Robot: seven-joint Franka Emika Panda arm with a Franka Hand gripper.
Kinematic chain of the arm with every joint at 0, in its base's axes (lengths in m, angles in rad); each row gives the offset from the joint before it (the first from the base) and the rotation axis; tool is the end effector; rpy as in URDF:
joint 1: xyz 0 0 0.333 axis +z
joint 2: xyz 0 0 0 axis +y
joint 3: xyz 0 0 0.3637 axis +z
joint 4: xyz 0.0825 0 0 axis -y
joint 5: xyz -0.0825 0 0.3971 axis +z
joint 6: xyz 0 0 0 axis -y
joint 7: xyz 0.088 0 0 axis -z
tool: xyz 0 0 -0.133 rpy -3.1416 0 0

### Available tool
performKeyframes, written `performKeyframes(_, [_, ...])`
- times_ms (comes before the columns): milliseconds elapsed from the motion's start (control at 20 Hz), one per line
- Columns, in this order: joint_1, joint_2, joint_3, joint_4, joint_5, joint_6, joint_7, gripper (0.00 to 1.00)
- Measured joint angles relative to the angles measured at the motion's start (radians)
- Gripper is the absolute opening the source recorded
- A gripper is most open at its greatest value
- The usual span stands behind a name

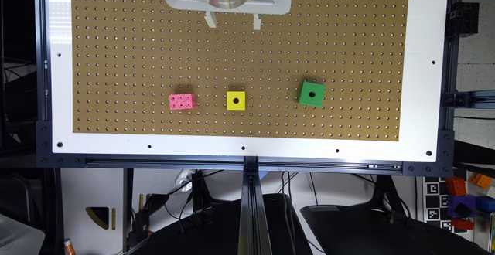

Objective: Pick up green block.

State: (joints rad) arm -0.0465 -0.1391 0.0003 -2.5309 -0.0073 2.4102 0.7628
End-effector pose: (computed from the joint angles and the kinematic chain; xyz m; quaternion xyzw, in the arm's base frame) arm 0.4522 -0.0211 0.3389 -0.9203 0.3911 -0.0095 0.0009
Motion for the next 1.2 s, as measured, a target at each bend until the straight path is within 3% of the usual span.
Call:
performKeyframes(200, [0.000, 0.000, 0.004, -0.002, 0.0002, 0.000, 0.000, 1.00])
performKeyframes(300, [0.004, 0.000, 0.014, 0.000, 0.0036, 0.000, 0.004, 1.00])
performKeyframes(600, [0.012, 0.016, 0.080, 0.036, 0.0120, 0.000, 0.053, 1.00])
performKeyframes(800, [0.014, 0.081, 0.150, 0.106, 0.0148, 0.000, 0.120, 1.00])
performKeyframes(900, [0.014, 0.123, 0.178, 0.148, 0.0148, 0.000, 0.146, 1.00])
performKeyframes(1050, [0.014, 0.177, 0.202, 0.203, 0.0148, 0.000, 0.167, 1.00])
performKeyframes(1200, [0.014, 0.211, 0.214, 0.239, 0.0148, 0.000, 0.177, 1.00])
